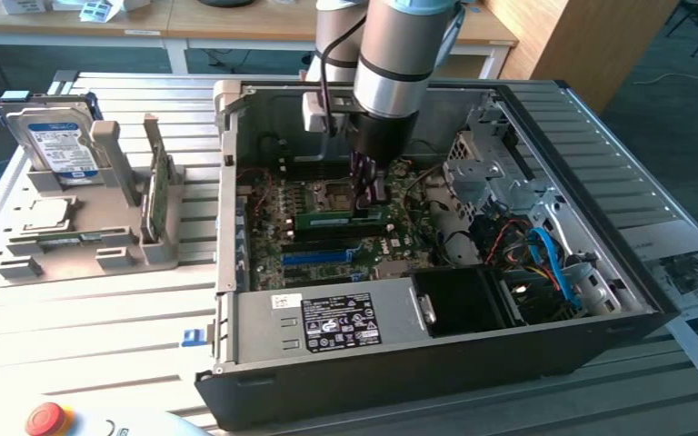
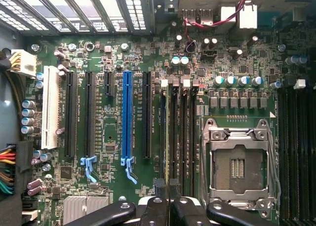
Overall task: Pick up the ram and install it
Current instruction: 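Insert the ram into the slot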
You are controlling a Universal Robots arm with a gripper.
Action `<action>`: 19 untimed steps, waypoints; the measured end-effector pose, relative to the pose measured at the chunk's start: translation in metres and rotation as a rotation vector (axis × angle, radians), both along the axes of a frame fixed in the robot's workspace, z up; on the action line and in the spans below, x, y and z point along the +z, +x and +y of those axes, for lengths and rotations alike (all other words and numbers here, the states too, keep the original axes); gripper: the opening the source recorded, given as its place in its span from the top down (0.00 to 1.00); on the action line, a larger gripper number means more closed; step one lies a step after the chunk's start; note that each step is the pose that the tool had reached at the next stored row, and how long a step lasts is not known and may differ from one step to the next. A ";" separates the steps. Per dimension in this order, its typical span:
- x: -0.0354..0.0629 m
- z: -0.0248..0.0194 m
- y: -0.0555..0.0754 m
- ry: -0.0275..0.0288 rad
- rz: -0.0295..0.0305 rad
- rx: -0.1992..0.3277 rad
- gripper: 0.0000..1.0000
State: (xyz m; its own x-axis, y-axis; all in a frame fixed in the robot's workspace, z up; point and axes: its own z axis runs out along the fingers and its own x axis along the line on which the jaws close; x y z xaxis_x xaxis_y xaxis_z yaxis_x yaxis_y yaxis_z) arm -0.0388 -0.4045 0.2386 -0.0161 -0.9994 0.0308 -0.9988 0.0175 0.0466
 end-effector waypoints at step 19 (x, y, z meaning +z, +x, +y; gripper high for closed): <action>-0.0042 -0.0019 0.000 -0.0002 0.0001 0.000 0.88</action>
State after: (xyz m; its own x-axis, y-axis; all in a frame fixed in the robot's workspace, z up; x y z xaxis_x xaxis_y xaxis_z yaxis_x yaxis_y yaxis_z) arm -0.0388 -0.4064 0.2344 -0.0161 -0.9994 0.0310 -0.9988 0.0176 0.0467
